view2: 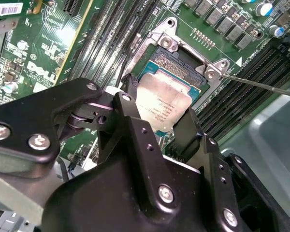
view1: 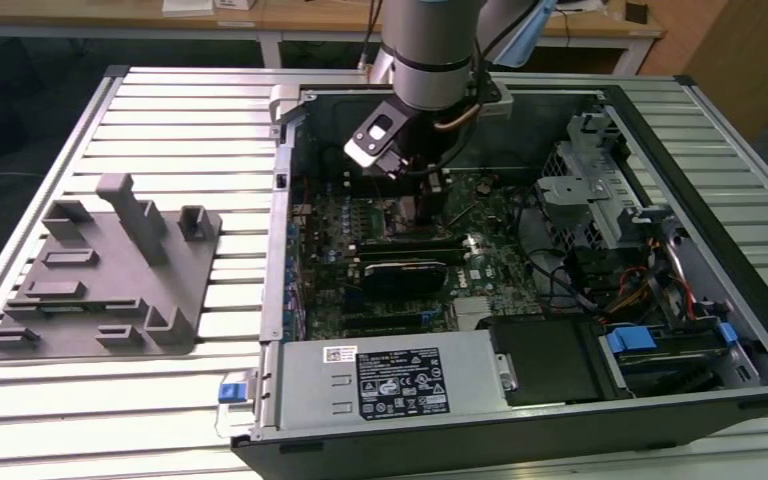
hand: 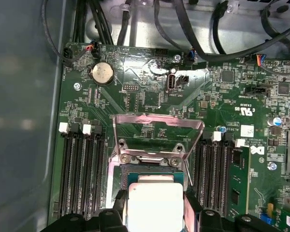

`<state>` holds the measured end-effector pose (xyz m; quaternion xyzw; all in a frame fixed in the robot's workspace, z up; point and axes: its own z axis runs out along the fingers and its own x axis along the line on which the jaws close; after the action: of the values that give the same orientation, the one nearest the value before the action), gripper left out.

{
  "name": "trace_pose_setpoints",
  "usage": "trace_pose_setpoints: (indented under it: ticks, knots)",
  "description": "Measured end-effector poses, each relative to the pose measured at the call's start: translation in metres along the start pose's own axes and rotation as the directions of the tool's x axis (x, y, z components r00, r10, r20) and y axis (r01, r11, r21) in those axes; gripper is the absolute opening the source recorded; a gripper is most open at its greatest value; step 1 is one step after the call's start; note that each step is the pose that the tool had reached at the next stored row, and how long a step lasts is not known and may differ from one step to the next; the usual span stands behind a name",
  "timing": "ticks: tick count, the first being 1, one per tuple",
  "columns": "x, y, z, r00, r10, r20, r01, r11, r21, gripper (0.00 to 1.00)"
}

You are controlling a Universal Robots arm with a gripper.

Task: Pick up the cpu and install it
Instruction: 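Place the cpu into insertion slot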

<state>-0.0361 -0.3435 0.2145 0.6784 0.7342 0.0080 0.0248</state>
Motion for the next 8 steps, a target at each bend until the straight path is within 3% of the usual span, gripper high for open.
trace_pose_setpoints:
  ticks: [8]
  knots:
    - [0.0003, -0.001, 0.006, 1.0, 0.002, 0.0013, -0.002, 1.0, 0.0002, 0.54]
